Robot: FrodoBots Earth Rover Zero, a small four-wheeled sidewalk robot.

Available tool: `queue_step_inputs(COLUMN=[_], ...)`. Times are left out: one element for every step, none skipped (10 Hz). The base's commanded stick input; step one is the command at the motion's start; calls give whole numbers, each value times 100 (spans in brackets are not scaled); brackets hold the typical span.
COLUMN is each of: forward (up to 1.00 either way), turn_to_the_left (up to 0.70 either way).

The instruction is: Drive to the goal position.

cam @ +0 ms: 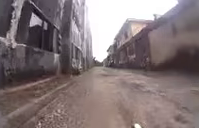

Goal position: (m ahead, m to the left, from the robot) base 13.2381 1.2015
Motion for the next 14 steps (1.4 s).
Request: queue_step_inputs(forward=[100, 100, 100, 100, 100, 100, 100, 100, 100, 100, 100, 100, 100, 100], turn_to_the_left=[0, 0, 0, 0, 0, 0, 0, -27, -27, -14, 0, 0, 0, 0])
